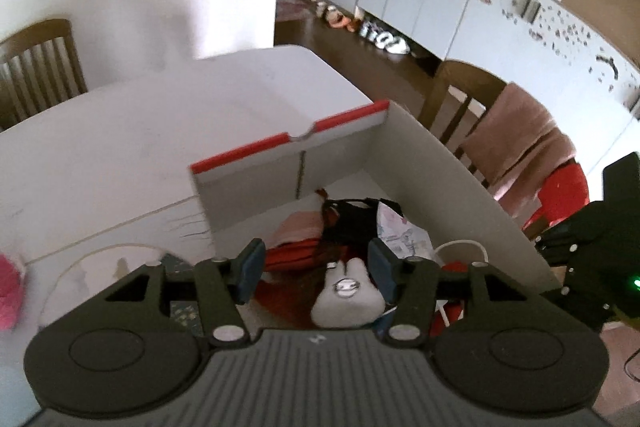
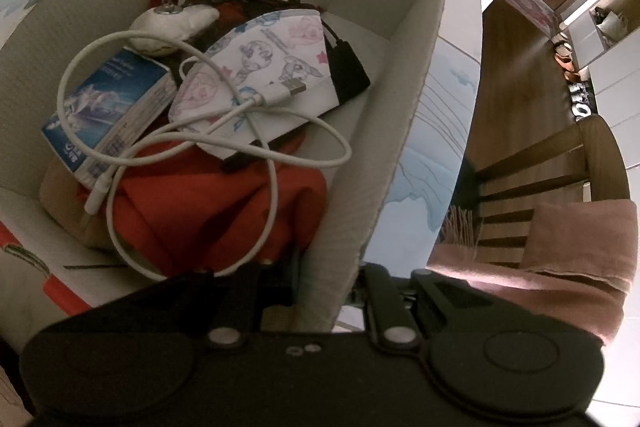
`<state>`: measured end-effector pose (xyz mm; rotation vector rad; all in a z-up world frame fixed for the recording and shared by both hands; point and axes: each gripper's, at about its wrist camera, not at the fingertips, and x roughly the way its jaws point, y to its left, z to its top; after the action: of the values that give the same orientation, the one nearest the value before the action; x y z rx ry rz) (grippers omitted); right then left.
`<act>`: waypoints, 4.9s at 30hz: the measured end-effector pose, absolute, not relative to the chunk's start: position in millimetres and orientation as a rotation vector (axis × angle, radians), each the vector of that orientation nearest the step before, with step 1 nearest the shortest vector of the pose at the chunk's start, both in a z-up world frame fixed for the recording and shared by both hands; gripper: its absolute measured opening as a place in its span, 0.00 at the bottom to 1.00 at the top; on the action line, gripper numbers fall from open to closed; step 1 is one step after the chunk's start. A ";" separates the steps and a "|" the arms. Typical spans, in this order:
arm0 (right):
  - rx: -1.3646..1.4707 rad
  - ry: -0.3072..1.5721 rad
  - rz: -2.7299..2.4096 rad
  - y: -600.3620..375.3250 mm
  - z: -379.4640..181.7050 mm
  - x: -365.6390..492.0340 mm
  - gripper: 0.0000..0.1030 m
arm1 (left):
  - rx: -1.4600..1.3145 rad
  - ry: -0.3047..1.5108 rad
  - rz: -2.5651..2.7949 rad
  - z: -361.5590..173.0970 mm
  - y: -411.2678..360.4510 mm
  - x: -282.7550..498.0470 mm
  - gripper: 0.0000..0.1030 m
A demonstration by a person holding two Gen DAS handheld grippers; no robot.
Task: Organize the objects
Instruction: 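Lower the black cable into the box and open the left gripper, then move the left gripper back over the pink round plush toy, then close the left gripper on the pink plush toy and lift it, then carry the pink plush toy with the left gripper to the box, then lower the pink plush toy into the box and open the left gripper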
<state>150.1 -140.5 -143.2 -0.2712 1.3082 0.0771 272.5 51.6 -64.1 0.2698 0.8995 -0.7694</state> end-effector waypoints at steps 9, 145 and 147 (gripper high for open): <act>-0.278 1.315 0.069 -139.5 -143.5 151.1 0.12 | 0.208 0.844 -0.697 -41.8 120.3 268.1 0.56; -0.250 1.305 0.133 -148.9 -148.4 140.4 0.10 | 0.626 0.907 -0.862 -111.7 -57.0 244.7 0.81; -0.251 1.303 0.132 -148.8 -148.6 140.2 0.10 | 0.596 0.908 -0.862 -108.9 -52.4 244.6 0.82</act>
<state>140.2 -148.8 -148.6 -0.2505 1.3032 0.1319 244.6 -52.4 -108.9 0.5956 0.9084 -0.8621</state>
